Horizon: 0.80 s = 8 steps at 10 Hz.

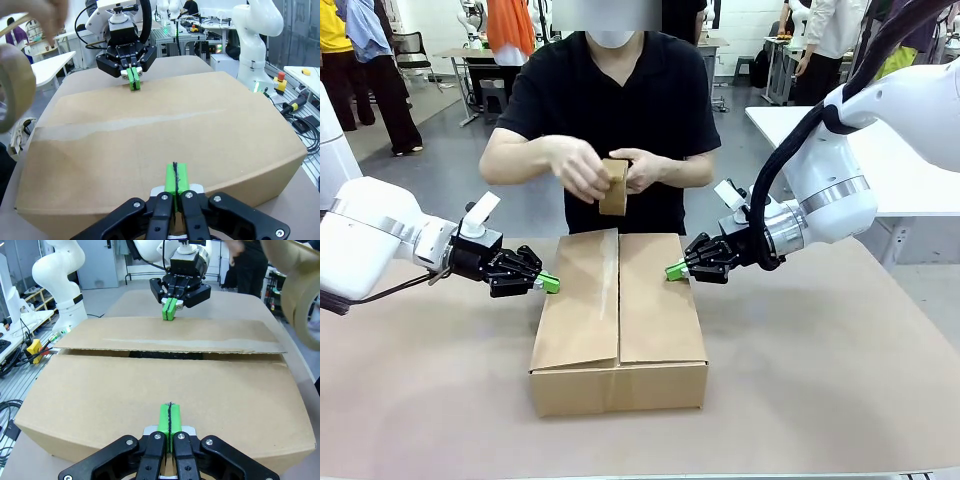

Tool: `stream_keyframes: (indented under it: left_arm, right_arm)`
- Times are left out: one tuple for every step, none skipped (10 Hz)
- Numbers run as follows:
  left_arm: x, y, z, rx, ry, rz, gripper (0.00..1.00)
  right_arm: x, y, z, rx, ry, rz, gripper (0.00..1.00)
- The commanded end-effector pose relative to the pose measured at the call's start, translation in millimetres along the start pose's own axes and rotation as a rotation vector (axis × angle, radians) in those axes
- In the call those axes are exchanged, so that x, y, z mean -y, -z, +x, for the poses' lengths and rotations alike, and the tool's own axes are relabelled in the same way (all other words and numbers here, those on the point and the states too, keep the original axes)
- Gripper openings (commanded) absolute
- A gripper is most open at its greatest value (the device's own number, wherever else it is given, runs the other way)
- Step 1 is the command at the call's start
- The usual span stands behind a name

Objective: Wrap the clocks to prevent damage.
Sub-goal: After the human seals the box with tape, release both hands from the side flaps of the Package Box.

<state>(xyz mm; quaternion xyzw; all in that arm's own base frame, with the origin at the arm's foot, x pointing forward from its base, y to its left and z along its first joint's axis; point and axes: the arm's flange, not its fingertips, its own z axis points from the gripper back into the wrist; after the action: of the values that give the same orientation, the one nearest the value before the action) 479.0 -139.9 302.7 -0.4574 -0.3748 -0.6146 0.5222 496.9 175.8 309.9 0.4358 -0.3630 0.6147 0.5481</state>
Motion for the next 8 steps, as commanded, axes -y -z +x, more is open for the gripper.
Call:
stream_keyframes:
  left_arm:
    - [0.3, 0.1, -3.0, -0.01, -0.002, 0.007, 0.0]
    - [0.3, 0.1, -3.0, -0.01, -0.002, 0.007, 0.0]
    - [0.3, 0.1, -3.0, -0.01, -0.002, 0.007, 0.0]
    - [0.3, 0.1, -3.0, -0.01, -0.002, 0.007, 0.0]
    - [0.3, 0.1, -3.0, -0.01, -0.002, 0.007, 0.0]
    - [0.3, 0.1, -3.0, -0.01, -0.002, 0.007, 0.0]
    - [0.3, 0.1, -3.0, -0.01, -0.002, 0.007, 0.0]
    - [0.3, 0.1, -3.0, -0.01, -0.002, 0.007, 0.0]
  right_arm:
    - [-0.3, 3.0, -3.3, -0.006, 0.007, -0.004, 0.01]
    - [-0.3, 3.0, -3.3, -0.006, 0.007, -0.004, 0.01]
    - [-0.3, 3.0, -3.3, -0.006, 0.007, -0.004, 0.01]
    - [-0.3, 3.0, -3.3, -0.006, 0.007, -0.004, 0.01]
    - [-0.3, 3.0, -3.3, -0.006, 0.007, -0.004, 0.01]
    - [-0.3, 3.0, -3.3, -0.006, 0.007, -0.004, 0.01]
    - [-0.3, 3.0, -3.3, -0.006, 0.007, -0.004, 0.01]
    - [-0.3, 3.0, -3.3, -0.006, 0.007, -0.004, 0.01]
